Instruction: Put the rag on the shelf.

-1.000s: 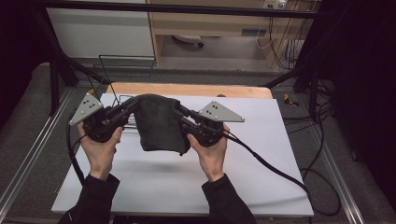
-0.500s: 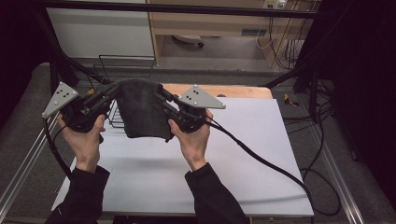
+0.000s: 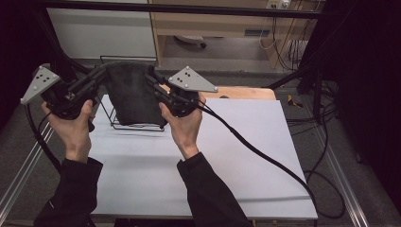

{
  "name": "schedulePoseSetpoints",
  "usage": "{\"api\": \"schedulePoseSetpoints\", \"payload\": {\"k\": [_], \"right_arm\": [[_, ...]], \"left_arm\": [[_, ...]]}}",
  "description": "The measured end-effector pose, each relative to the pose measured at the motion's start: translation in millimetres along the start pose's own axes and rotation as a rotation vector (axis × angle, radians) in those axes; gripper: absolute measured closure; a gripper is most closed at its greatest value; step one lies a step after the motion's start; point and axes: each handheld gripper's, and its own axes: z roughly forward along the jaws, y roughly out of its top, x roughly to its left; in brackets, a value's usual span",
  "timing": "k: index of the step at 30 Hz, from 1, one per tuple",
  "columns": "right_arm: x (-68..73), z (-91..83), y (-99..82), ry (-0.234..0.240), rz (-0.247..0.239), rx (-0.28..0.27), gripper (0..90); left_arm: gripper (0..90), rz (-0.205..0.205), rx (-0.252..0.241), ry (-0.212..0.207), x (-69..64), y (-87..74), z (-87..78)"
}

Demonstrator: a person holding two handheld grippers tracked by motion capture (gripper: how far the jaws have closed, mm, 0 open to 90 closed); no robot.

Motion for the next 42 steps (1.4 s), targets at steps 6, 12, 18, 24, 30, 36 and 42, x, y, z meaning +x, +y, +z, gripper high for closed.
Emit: {"api": "schedulePoseSetpoints", "payload": {"k": [6, 12, 18, 24, 30, 36, 42], "right_arm": [[-1.8, 12.3, 13.7, -0.007, -0.02, -0.027, 78.5], [-1.7, 24.8, 26.3, -0.007, -0.027, -0.048, 78.6], [-2.4, 37.6, 36.4, -0.007, -0.033, -0.062, 78.6], [-4.2, 49.1, 47.2, -0.003, -0.042, -0.079, 78.7], [-7.3, 61.4, 58.4, -0.007, -0.048, -0.087, 78.7], [-10.5, 73.4, 70.1, -0.008, -0.05, -0.099, 78.7], [-14.7, 80.7, 75.3, -0.006, -0.042, -0.115, 78.7]], "left_arm": [[79.9, 0.015, -0.024, 0.011, 5.4, 14.1, 2.3], [79.9, 0.011, -0.051, 0.021, 12.7, 27.0, 4.1], [79.9, 0.009, -0.066, 0.03, 21.7, 37.1, 7.0], [79.9, 0.021, -0.079, 0.043, 28.8, 49.4, 9.8], [79.9, 0.023, -0.089, 0.056, 35.9, 62.5, 17.0], [79.9, 0.024, -0.095, 0.061, 41.8, 75.3, 24.5], [79.9, 0.024, -0.099, 0.066, 45.9, 83.5, 29.5]]}}
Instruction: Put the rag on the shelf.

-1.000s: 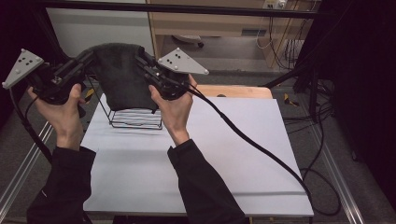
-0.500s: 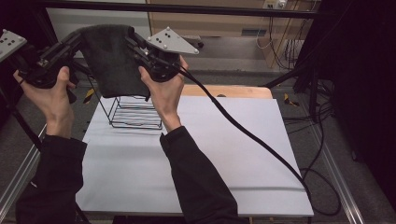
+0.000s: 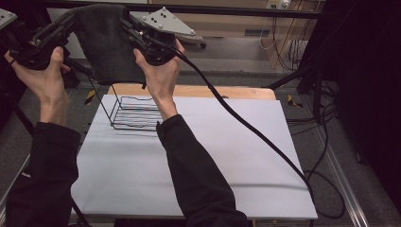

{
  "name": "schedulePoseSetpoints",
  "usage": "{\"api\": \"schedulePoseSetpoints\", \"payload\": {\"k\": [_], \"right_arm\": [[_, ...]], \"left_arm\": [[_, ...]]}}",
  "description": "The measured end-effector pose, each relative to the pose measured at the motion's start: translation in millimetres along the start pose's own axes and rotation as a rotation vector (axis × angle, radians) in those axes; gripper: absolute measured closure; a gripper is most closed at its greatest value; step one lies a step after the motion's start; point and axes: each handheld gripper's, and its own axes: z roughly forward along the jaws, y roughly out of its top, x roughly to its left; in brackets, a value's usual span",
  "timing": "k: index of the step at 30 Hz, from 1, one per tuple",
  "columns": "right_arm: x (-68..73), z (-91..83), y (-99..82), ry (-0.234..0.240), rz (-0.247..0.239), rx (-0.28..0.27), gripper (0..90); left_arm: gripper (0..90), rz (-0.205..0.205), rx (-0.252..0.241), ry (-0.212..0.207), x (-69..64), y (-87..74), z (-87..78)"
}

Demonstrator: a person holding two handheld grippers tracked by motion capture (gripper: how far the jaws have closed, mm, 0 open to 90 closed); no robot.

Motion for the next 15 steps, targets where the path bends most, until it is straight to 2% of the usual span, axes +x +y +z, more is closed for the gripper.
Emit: {"api": "schedulePoseSetpoints", "payload": {"k": [7, 15], "right_arm": [[-8.1, 13.3, 1.7, -0.008, 0.004, -0.003, 78.7], [-19.7, 24.2, -2.1, -0.006, 0.002, -0.015, 78.7]], "left_arm": [[79.9, 0.019, 0.008, 0.019, 5.8, 4.8, 11.8], [79.9, -0.006, 0.012, 0.023, 17.6, 3.8, 24.4]]}}
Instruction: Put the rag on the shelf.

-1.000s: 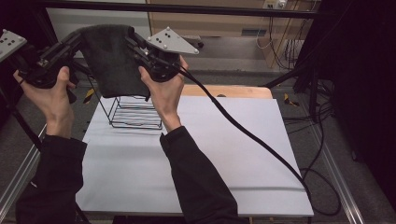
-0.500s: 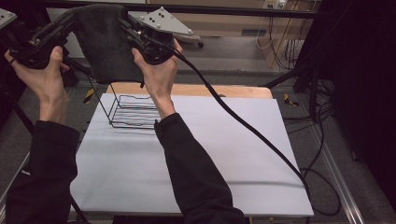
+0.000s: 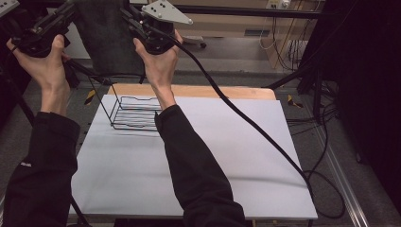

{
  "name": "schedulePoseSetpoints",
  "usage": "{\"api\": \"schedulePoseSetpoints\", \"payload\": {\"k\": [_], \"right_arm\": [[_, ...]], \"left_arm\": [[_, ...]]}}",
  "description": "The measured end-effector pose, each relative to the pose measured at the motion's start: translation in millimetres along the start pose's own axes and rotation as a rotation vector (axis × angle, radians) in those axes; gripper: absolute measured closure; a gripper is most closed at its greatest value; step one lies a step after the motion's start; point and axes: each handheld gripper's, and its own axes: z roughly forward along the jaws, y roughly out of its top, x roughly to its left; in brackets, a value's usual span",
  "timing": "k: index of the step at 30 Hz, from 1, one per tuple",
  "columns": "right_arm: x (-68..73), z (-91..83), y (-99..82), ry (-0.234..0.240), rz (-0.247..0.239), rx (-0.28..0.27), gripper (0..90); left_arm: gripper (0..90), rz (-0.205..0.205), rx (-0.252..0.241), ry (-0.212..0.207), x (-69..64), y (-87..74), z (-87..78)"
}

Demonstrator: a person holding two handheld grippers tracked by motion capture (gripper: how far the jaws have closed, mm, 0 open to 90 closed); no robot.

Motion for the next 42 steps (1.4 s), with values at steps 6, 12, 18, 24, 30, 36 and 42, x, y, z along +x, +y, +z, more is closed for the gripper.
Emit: {"api": "schedulePoseSetpoints", "payload": {"k": [6, 12, 18, 24, 30, 36, 42], "right_arm": [[-8.8, 8.7, -3.5, -0.002, -0.006, 0.012, 78.8], [-14.9, 14.6, 0.0, 0.0, -0.017, 0.01, 78.9], [-18.6, 21.9, -10.7, 0.006, -0.013, 0.031, 78.9], [-18.6, 22.2, -19.8, 0.013, -0.014, 0.055, 78.9], [-22.3, 21.5, -31.0, 0.009, 0.007, 0.08, 78.9], [-24.8, 19.0, -41.0, 0.003, 0.011, 0.106, 78.9], [-25.5, 14.6, -50.8, 0.005, 0.015, 0.125, 78.8]], "left_arm": [[79.9, -0.014, 0.013, 0.003, 4.7, -0.8, 12.0], [79.9, -0.018, 0.007, 0.004, 7.7, 0.8, 19.7], [79.9, -0.018, 0.026, 0.008, 14.3, -5.4, 23.0], [79.9, -0.013, 0.054, 0.001, 19.3, -14.5, 23.3], [79.9, -0.017, 0.072, -0.015, 21.7, -24.8, 23.2], [79.9, 0.007, 0.107, -0.021, 22.7, -33.1, 25.8], [79.9, -0.008, 0.116, -0.034, 24.0, -48.3, 23.1]]}}
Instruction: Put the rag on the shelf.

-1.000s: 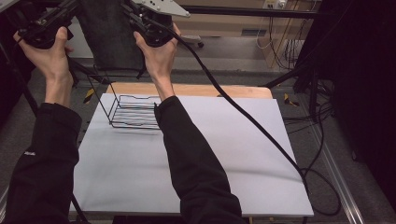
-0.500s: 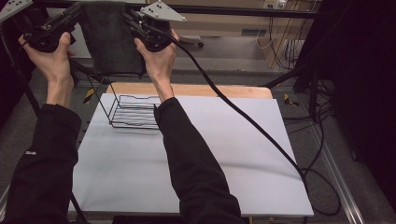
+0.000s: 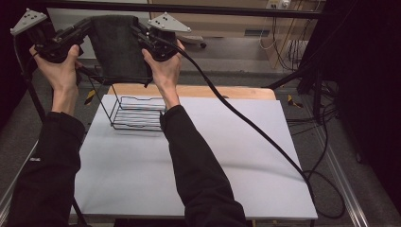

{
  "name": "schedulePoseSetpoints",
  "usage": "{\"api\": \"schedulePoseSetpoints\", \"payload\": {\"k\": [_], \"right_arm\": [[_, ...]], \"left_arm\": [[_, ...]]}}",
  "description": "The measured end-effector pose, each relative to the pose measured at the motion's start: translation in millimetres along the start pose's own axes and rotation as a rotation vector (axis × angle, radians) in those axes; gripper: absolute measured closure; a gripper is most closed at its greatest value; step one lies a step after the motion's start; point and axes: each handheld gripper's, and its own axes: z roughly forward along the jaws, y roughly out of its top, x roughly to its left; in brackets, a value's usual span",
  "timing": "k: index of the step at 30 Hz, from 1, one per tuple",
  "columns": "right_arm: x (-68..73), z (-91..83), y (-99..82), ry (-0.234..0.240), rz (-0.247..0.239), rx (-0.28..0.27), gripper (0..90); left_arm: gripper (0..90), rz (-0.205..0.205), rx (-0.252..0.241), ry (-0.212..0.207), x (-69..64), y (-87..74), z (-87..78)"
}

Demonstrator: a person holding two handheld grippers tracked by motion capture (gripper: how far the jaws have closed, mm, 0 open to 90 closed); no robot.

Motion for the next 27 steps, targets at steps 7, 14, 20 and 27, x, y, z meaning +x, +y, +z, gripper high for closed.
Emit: {"api": "schedulePoseSetpoints", "payload": {"k": [7, 14, 20, 27], "right_arm": [[5.0, -2.2, -11.8, 0.014, 0.006, 0.013, 78.8], [13.2, -3.3, -18.1, 0.026, -0.008, 0.042, 78.6], [16.1, -7.7, -25.2, 0.028, 0.007, 0.065, 78.3], [17.7, -13.9, -30.9, 0.048, 0.0, 0.084, 78.2]], "left_arm": [[79.9, 0.017, 0.021, -0.01, 3.1, -11.7, -10.6], [79.8, 0.036, 0.034, -0.026, 3.1, -20.3, -23.3], [79.8, 0.041, 0.054, -0.04, 2.0, -25.0, -29.5], [79.7, 0.06, 0.069, -0.054, -0.6, -30.9, -38.6]]}}
